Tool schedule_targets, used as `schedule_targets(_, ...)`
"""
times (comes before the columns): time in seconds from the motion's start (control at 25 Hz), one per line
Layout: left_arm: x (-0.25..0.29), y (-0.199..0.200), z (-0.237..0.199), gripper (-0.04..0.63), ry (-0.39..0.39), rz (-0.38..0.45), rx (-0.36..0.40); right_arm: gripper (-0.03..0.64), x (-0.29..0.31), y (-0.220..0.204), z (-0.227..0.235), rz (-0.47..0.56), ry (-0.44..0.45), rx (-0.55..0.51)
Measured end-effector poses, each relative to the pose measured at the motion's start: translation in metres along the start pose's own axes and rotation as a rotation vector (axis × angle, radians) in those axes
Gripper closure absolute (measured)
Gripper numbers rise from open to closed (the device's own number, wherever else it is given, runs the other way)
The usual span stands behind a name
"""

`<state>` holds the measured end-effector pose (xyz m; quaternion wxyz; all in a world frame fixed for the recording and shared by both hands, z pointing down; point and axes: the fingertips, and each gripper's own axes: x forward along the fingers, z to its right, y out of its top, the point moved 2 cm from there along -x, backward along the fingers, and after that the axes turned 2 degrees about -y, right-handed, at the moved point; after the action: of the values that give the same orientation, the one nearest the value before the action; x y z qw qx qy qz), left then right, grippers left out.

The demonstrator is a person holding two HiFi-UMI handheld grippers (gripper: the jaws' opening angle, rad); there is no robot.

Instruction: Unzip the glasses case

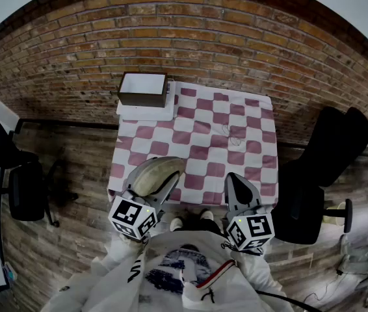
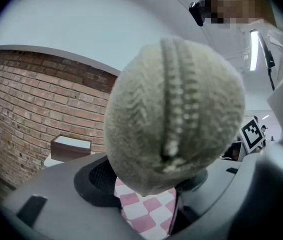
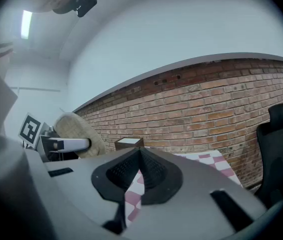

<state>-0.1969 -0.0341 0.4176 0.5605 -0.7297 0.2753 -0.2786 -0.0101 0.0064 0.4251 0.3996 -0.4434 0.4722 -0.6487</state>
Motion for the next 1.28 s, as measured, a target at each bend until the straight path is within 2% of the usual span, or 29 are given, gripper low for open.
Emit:
schedule_targets(0.52,0.011,0.01,0.016,0.305,-0.007,0.01,0.016,0.604,-0.005,0.01,0.009,0.018,0.009,-0.01)
schedule_targets(1.28,0.081,0.018,0.052,0.305,0.032,-0.009,0.031,0.603,0.01,0.032,0.085,0.025,0.072,-0.013)
